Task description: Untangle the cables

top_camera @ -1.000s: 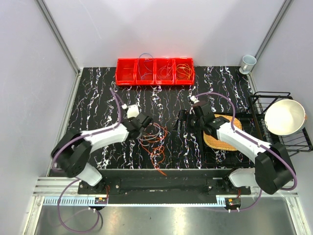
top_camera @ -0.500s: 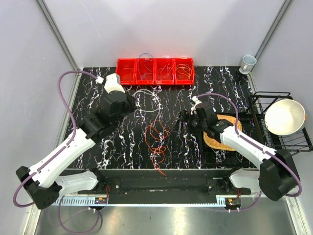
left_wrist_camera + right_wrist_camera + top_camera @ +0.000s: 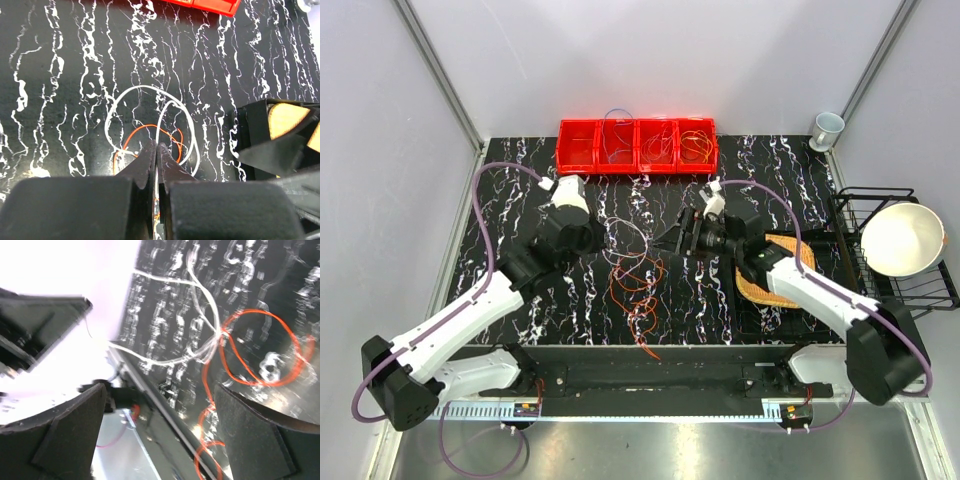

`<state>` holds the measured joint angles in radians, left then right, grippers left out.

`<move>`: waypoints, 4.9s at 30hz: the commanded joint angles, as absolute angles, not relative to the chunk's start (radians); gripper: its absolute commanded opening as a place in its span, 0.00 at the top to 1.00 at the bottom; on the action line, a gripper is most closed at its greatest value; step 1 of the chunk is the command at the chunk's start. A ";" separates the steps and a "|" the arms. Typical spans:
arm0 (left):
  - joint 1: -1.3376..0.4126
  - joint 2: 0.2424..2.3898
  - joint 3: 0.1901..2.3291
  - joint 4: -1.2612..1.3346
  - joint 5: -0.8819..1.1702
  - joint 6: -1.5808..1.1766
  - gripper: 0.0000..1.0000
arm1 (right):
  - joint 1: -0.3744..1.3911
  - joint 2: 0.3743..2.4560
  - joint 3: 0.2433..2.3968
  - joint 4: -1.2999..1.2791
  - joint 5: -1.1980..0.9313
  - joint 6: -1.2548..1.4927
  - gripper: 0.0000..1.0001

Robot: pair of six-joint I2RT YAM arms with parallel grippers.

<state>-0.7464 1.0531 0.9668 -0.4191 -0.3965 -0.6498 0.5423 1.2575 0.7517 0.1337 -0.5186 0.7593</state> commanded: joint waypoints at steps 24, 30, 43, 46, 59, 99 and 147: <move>-0.744 0.993 0.911 -0.281 -0.327 -0.664 1.00 | 0.545 1.707 0.814 0.612 -0.644 1.072 0.70; -0.744 1.012 0.934 -0.355 -0.376 -0.629 0.57 | 0.543 1.597 0.935 0.379 -0.608 0.978 1.00; -0.980 1.000 1.129 -0.558 -0.679 -0.526 0.23 | 0.543 1.427 1.362 -0.373 -0.327 0.755 1.00; -1.092 1.061 1.166 -0.560 -0.794 -0.473 0.24 | 0.543 1.430 1.348 -0.402 -0.304 0.758 1.00; -1.249 1.394 1.384 -0.558 -0.945 -0.334 0.31 | 0.545 1.387 1.321 -0.471 -0.288 0.730 1.00; -1.174 1.479 1.301 -0.365 -0.818 -0.307 1.00 | 0.545 1.266 1.213 -0.451 -0.416 0.736 0.98; -0.187 1.969 1.772 -0.092 -0.197 -0.245 1.00 | 0.545 1.109 0.885 -0.413 -0.285 0.663 0.15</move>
<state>-0.2321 1.9110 1.7222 -0.2569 -0.3393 -0.2367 0.5415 1.0863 0.8871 -0.4595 -0.2817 0.6888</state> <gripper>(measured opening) 0.012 0.852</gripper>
